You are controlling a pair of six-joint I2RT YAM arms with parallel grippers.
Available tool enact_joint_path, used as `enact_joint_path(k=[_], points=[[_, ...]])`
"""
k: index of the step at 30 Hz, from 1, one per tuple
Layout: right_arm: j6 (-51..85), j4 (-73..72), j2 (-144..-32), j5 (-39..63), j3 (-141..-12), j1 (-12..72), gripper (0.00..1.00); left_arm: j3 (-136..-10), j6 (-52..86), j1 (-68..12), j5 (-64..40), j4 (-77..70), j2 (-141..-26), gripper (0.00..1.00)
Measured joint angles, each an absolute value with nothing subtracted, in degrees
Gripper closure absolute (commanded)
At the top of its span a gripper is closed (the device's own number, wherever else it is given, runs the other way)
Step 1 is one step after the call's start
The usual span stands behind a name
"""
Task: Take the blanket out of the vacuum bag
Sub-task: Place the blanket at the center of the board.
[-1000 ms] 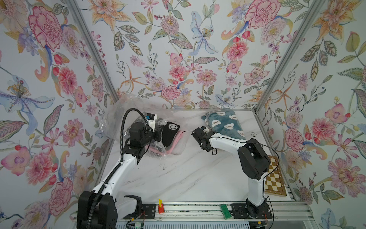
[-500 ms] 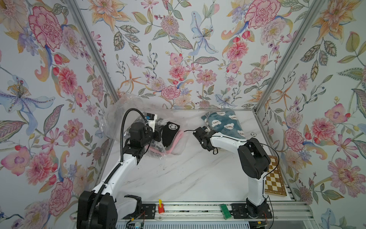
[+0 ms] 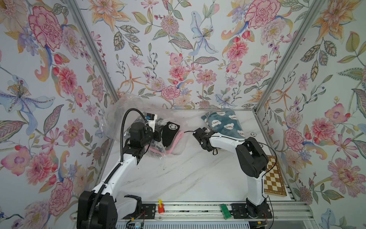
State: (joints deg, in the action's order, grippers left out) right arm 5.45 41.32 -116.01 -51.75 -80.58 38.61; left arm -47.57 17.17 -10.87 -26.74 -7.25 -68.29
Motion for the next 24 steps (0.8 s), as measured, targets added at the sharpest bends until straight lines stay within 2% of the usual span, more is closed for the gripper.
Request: enact_joint_path(k=[4, 13, 24], points=[[5.6, 41.4, -116.0, -50.8, -80.7, 38.0, 1.00, -47.6, 17.2, -10.9, -26.7, -7.3, -68.3, 0.98], [3.7, 42.7, -112.6, -41.1, -83.0, 32.5, 1.00, -47.6, 17.2, -10.9, -26.7, -7.3, -68.3, 0.98], [3.6, 44.7, -103.7, -19.7, -88.1, 25.9, 1.00, -47.6, 17.2, -10.9, -26.7, -7.2, -68.4, 0.98]])
